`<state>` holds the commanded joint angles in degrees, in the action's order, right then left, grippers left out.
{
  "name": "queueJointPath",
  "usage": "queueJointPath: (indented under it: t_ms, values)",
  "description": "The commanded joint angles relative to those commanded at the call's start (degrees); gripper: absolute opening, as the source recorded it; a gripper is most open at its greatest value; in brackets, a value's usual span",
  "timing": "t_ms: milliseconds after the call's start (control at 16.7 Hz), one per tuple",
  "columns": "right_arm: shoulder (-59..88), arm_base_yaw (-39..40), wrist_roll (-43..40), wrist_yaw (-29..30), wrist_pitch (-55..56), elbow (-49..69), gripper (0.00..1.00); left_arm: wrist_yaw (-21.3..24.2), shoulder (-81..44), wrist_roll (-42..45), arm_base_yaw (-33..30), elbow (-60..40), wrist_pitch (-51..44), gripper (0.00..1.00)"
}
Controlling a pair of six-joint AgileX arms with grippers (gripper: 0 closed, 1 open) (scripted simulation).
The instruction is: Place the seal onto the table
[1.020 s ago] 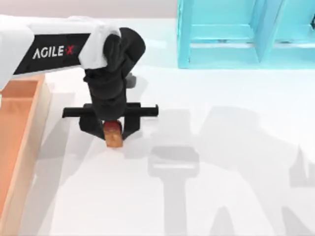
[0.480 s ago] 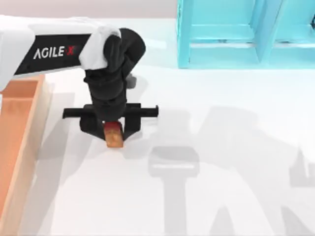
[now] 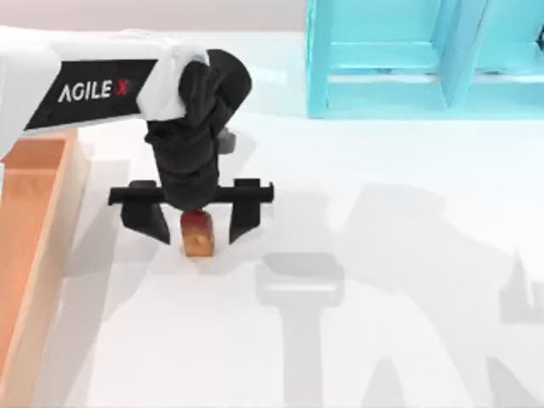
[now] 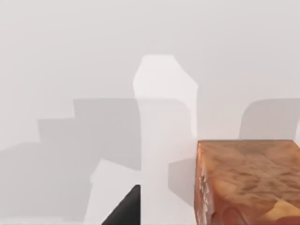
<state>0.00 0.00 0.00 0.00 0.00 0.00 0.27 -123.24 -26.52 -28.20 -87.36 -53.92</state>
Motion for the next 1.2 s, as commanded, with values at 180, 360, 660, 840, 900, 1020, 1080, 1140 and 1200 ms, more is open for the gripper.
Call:
queueJointPath:
  t_ms: [180,360,660,840,900,1020,1080,1140,1200]
  values:
    - [0.00,0.00,0.00,0.00,0.00,0.00,1.00,0.00,0.00,0.00,0.00,0.00,0.00,1.00]
    - [0.00,0.00,0.00,0.00,0.00,0.00,1.00,0.00,0.00,0.00,0.00,0.00,0.00,1.00]
    - [0.00,0.00,0.00,0.00,0.00,0.00,1.00,-0.04,-0.12,-0.18,-0.10,-1.85,-2.18,1.00]
    - [0.00,0.00,0.00,0.00,0.00,0.00,1.00,-0.05,0.30,-0.31,-0.15,-8.67,-8.72,1.00]
    - [0.00,0.00,0.00,0.00,0.00,0.00,1.00,-0.01,0.58,-0.32,-0.22,-11.53,-11.61,1.00]
    - [0.00,0.00,0.00,0.00,0.00,0.00,1.00,-0.03,1.12,-0.36,-0.26,-15.93,-18.25,1.00]
    - [0.00,0.00,0.00,0.00,0.00,0.00,1.00,0.00,1.35,-0.35,-0.28,-18.14,-21.20,1.00]
    - [0.00,0.00,0.00,0.00,0.00,0.00,1.00,-0.01,1.43,-0.36,-0.29,-20.78,-24.05,1.00]
    - [0.00,0.00,0.00,0.00,0.00,0.00,1.00,0.03,1.77,-0.40,-0.40,-23.45,-26.80,1.00]
